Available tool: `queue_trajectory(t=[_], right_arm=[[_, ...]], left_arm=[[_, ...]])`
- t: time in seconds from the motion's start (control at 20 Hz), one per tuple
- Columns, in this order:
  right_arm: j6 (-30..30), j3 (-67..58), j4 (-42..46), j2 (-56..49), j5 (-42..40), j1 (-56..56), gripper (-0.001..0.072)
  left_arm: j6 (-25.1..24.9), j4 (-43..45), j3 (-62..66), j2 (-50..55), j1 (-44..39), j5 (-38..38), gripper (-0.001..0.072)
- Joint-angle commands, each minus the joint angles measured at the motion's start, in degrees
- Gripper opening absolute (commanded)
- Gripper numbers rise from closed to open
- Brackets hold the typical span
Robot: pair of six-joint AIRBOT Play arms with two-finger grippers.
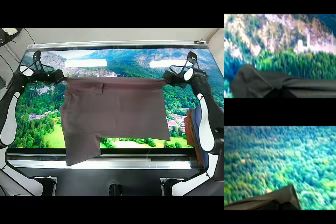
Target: Fold the shirts.
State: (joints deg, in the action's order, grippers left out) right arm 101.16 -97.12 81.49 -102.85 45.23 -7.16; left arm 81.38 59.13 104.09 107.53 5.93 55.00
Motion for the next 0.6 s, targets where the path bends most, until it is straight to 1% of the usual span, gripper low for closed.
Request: queue_trajectory(t=[0.0,0.05,0.1,0.15,0.25,0.35,0.55], right_arm=[[-6.1,0.1,1.7,1.8,19.2,-0.4,0.0047],[-6.1,0.1,1.7,1.3,23.7,-0.4,0.0047],[-6.3,0.2,1.7,0.8,26.7,-0.4,0.0048],[-7.7,0.2,1.7,0.4,28.9,-0.4,0.0048],[-8.6,0.2,1.7,-0.7,32.6,-0.4,0.0048],[-8.7,0.2,1.7,-1.8,34.3,-0.4,0.0047],[-8.5,0.2,1.7,-3.1,34.2,-0.4,0.0048]], left_arm=[[0.8,4.0,-0.4,-0.5,0.5,18.9,0.0025],[1.1,5.0,-1.3,0.1,0.4,23.7,0.0025],[1.1,5.5,-2.6,0.2,0.4,26.6,0.0025],[1.2,5.7,-3.6,0.2,0.4,28.3,0.0025],[4.2,8.0,-4.9,0.2,0.4,30.6,0.0025],[5.4,10.0,-5.9,0.3,0.4,31.6,0.0025],[5.4,10.5,-6.6,0.5,0.1,31.8,0.0025]])
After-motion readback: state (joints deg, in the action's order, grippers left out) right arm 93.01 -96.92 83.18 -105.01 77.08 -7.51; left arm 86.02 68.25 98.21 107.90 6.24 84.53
